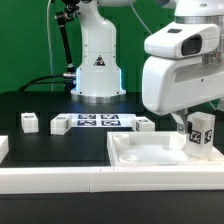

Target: Assemble square table

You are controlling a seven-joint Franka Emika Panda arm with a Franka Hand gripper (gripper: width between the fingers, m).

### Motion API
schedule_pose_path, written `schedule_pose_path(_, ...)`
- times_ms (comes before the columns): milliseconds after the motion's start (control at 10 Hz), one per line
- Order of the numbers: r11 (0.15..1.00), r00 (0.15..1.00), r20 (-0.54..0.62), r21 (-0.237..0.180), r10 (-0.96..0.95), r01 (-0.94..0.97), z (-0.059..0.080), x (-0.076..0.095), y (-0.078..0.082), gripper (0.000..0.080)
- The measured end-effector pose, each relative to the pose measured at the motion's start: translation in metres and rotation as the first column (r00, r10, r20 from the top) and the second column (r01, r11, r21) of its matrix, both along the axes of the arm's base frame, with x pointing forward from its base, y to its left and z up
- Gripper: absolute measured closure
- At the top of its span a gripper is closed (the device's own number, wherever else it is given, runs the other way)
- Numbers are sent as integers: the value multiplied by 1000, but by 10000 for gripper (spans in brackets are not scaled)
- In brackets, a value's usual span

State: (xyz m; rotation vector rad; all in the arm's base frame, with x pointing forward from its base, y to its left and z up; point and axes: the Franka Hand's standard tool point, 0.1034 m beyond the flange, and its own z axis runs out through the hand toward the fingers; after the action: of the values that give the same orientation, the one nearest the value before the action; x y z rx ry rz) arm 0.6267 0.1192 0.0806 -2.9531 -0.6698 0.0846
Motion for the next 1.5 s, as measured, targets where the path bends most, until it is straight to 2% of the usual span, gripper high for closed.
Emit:
schedule_pose_path(100,1000,1000,0,0,0,0,0,0,0,358)
schedule_pose_path(200,1000,1000,0,0,0,0,0,0,0,358)
schedule_pose_path(300,1000,1000,-1,-2,-16,16,0,0,-2,511)
schedule_pose_path(500,999,999,-4,-4,-47,47,0,0,-2,511)
schedule_pose_path(800,951,951,-29,-18,-309,309,-1,0,-3,511)
schedule_pose_path(1100,832,832,-23,-43,-554,553,-1,-1,-3,509)
schedule_pose_path(1300,723,722,-30,-61,-691,689,-1,0,-3,509)
schedule_pose_path(1500,571,571,-32,-86,-821,816,-1,0,-4,509)
